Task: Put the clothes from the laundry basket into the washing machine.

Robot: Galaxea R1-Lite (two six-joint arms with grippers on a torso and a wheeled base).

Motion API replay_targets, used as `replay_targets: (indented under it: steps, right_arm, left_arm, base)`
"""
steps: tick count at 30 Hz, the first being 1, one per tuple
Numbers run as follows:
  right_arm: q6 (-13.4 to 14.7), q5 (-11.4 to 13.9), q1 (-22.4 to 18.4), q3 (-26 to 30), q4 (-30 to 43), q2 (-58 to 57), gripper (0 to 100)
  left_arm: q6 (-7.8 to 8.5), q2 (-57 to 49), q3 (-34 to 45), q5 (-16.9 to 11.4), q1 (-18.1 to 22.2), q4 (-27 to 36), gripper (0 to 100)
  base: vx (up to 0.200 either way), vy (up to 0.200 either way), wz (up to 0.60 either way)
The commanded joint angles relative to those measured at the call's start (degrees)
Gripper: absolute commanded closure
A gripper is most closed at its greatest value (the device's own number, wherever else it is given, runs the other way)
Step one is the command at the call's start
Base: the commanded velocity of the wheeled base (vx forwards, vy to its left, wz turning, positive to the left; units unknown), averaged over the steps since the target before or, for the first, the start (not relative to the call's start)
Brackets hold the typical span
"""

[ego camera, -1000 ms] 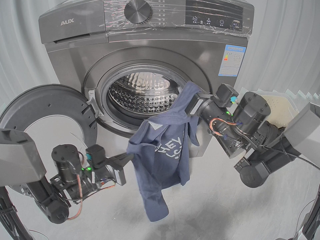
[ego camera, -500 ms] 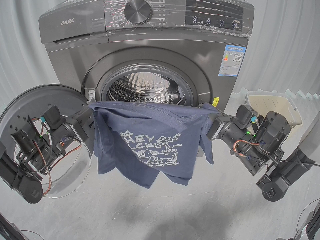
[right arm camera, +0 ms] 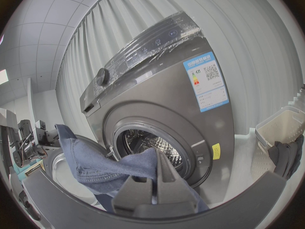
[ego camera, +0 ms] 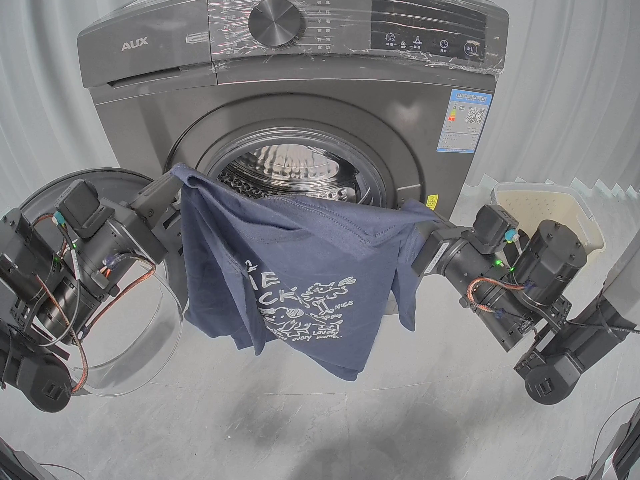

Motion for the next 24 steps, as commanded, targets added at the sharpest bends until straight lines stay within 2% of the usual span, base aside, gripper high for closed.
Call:
replay_targets:
  steps: [1, 14, 21, 24]
  right_arm:
    - [-0.1, -0.7, 0.1, -1.0, 0.0, -1.4, 100]
    - [-0.1, -0.9, 0.3, -1.0, 0.0, -2.1, 100]
    - [0.1, -1.0, 0.4, -0.3, 0.1, -2.0, 100]
    - [0.4, -1.4, 1.9, 0.7, 0.1, -1.8, 100]
  left_arm:
    - [0.0, -1.2, 0.0, 0.0, -0.6, 0.1, 100]
    - [0.36, -0.2, 0.5, -0.1, -0.7, 0.1, 100]
    - [0.36, 4.9, 0.5, -0.1, -2.2, -0.2, 100]
    - [0.44, 6.8, 0.7, -0.1, -2.9, -0.3, 100]
  base:
    - [0.0, 0.0, 0.0]
    - [0.0, 0.0, 0.0]
    - [0.0, 0.0, 0.0]
    - [0.0, 0.0, 0.0]
